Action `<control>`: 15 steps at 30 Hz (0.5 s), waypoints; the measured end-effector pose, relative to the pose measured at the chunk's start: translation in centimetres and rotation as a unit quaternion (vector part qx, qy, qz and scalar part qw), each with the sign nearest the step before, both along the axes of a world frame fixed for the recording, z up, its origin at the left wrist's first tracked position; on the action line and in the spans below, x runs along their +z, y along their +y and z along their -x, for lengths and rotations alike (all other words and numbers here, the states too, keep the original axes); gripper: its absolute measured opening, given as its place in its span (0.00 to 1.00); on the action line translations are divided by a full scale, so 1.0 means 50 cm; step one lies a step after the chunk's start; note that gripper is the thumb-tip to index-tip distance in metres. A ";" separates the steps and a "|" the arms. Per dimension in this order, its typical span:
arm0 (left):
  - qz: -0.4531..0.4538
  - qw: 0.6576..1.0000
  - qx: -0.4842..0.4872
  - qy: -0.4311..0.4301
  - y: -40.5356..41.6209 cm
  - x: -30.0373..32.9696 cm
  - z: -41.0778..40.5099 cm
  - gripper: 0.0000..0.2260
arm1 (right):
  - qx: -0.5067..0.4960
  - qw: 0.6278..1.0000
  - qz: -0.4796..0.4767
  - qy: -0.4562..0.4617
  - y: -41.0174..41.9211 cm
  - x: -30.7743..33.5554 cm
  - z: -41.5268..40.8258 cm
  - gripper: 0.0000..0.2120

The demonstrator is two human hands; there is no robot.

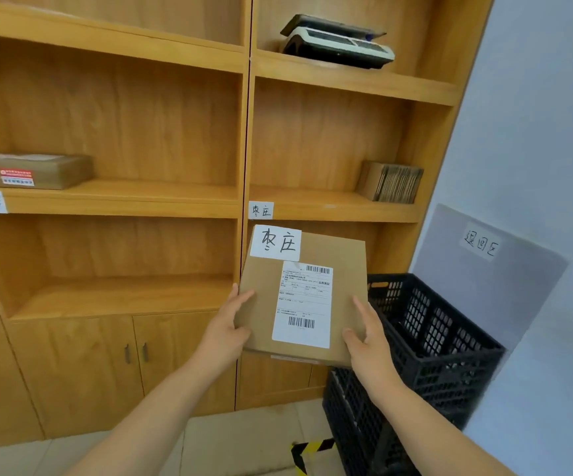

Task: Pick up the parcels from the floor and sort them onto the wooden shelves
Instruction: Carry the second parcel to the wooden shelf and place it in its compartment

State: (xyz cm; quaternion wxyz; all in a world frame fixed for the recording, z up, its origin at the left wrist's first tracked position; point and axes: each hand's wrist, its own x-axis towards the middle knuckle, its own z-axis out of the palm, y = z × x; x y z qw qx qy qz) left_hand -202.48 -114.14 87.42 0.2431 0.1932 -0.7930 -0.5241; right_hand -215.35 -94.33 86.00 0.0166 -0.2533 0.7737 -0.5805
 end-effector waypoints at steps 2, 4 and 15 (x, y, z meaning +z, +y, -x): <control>-0.002 1.000 0.007 0.002 -0.008 0.014 0.068 0.29 | 0.010 1.000 0.005 0.003 -0.012 0.019 0.077 0.27; -0.005 1.000 0.010 0.011 -0.017 0.026 0.129 0.28 | 0.020 1.000 0.009 0.006 -0.027 0.036 0.151 0.26; -0.014 0.998 0.032 0.054 -0.132 0.042 0.380 0.27 | 0.046 0.999 0.016 0.010 -0.164 0.060 0.430 0.27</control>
